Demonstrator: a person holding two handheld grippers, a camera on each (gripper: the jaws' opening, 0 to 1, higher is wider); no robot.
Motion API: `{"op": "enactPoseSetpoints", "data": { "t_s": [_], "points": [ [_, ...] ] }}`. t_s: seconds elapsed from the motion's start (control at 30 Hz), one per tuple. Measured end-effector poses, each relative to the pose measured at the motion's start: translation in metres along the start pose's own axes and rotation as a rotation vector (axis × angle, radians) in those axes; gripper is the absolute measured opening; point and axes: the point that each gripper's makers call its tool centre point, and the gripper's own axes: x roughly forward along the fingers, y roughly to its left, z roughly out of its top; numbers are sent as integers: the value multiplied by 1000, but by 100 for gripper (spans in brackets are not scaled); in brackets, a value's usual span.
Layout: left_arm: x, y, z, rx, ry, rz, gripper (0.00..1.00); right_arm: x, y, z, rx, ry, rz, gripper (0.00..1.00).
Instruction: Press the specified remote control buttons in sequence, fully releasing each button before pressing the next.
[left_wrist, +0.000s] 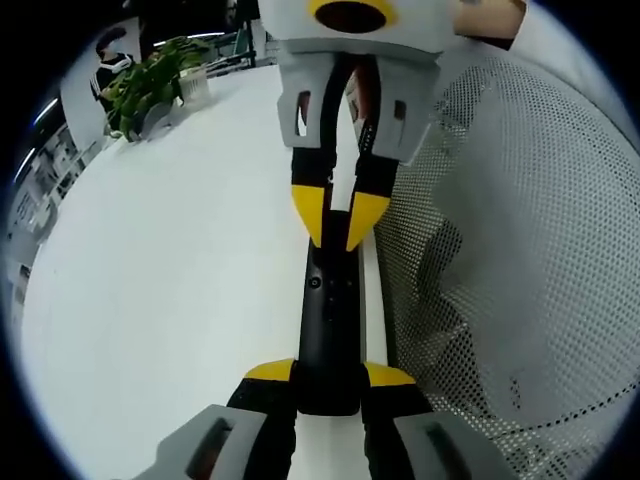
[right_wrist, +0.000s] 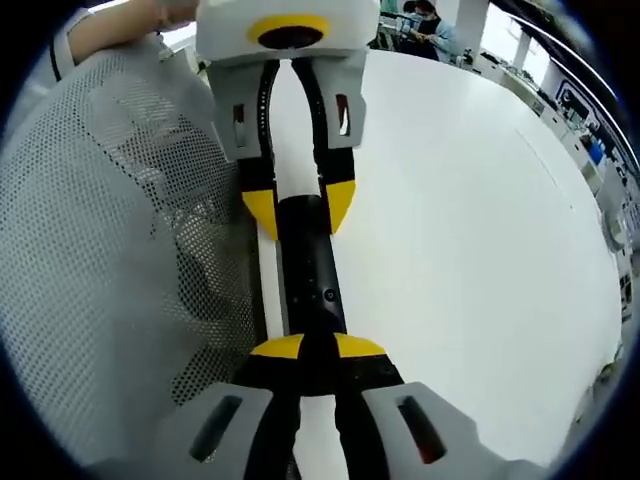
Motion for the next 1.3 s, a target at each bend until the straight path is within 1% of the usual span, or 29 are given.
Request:
{"op": "enactPoseSetpoints", "data": {
  "t_s": [0.2,0.37,0.5,0.53,0.7,0.8,0.9,1.0,1.03,1.1,1.17,1.23,1.3],
  "points": [
    [-1,0,0,-4,-2,-3,24,-1,-1,-3,15,7,0,7],
    [-1,0,0,-2,-2,-2,24,-1,0,-3,1,13,-11,7],
    [-1,0,0,7,8,-4,24,0,0,-3,-68,51,-20,6],
    [-1,0,0,8,8,-6,24,0,-1,-3,-33,50,-13,6],
    [-1,0,0,4,8,-6,24,-1,0,-4,-23,40,-6,6],
    [-1,0,0,3,8,-4,24,-1,-1,-4,21,13,-11,6],
    [0,0,0,15,14,-2,24,-2,0,-5,21,-4,-22,5],
    [0,0,0,15,15,-1,24,-4,-2,-8,25,14,-27,0],
    [0,0,0,13,14,-2,24,-4,-2,-8,22,8,-27,0],
    [0,0,0,12,15,-3,24,-4,-1,-7,-17,15,-28,0],
    [1,0,0,10,16,-4,24,-2,-1,-7,-25,36,-24,0],
    [1,1,0,5,15,-5,24,-2,-1,-6,-107,63,-26,0],
    [1,1,0,-1,13,-8,24,-2,1,-5,-243,86,-30,0]
  ]
}}
